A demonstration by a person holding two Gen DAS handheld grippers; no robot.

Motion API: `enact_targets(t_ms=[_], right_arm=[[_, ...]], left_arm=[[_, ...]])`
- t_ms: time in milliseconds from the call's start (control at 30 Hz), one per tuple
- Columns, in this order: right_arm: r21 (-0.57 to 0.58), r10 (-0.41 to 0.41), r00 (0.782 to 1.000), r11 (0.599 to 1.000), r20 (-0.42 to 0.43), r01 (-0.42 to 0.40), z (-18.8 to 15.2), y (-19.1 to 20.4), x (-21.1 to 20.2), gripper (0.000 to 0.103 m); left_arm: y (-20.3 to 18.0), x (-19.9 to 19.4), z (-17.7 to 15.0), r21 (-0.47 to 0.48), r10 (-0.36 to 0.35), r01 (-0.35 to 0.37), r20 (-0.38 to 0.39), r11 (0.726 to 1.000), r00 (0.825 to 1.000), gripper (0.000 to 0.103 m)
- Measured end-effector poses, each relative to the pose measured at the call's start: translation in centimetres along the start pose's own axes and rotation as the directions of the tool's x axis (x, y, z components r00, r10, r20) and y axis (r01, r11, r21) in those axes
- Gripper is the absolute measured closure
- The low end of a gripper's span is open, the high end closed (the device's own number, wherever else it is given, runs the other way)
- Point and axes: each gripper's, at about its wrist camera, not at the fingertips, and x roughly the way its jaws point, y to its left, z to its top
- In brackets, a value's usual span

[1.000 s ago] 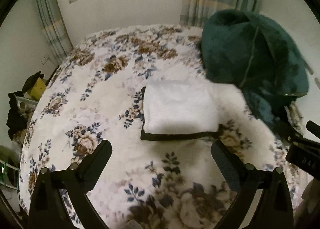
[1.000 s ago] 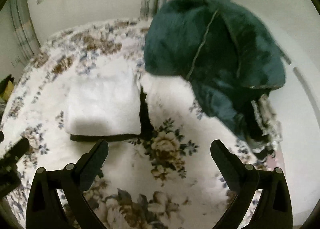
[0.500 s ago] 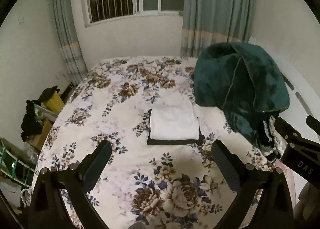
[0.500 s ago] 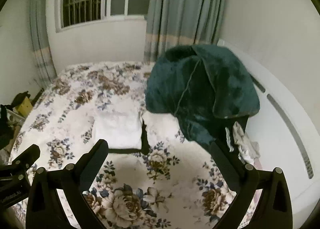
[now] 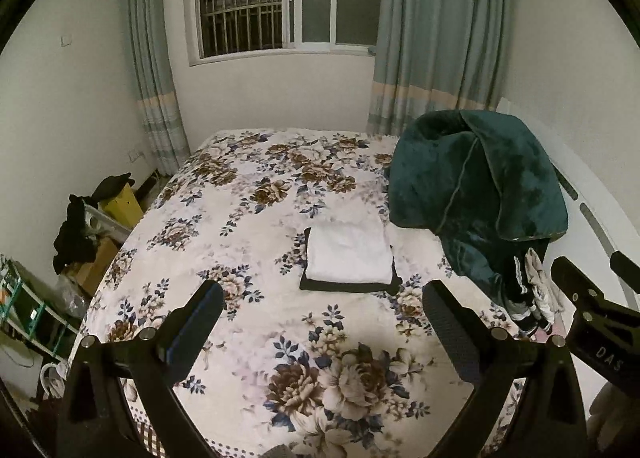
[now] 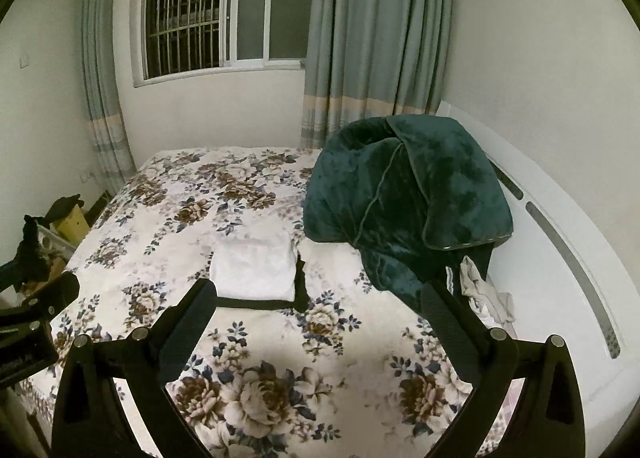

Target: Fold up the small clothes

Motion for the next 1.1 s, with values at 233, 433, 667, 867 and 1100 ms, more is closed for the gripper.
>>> enact_targets(t_ms=[233,433,667,867,1100], right_arm=[[-0.031,0.013,1.0,0.999,0.008,-0.013,-0.3,-0.1,-1.5,0.0],[-0.03,0.039,0.999,0.999,0.003,-0.039,-0.4,-0.2,-1.6,0.0],[-0.036,0.058,0.998,0.998,0.015,-0.058,-0.2,-0.3,-1.8,0.0],[-0.035,0.067,0.998,0.997,0.018,-0.066,-0.1,-0.2,-2.0,0.0],[-0.036,0.072,0.997,0.997,0.018,-0.071,0.3,0.0,-2.0,0.0]], left_arm=[[-0.1,-1.3,-0.5,-0.004,0.003,-0.003,0.025,1.0,1.0,0.0],[0.0,-2.0,-0.8,-0.004,0.026,-0.026,0.036,1.0,0.999,0.0],[0.0,-2.8,-1.0,-0.002,0.037,-0.037,0.044,0.999,0.998,0.0],[0.1,-3.2,-1.0,-0.001,0.038,-0.038,0.051,0.999,0.998,0.0],[0.0,-3.2,-0.9,0.001,0.037,-0.037,0.048,0.999,0.998,0.0]])
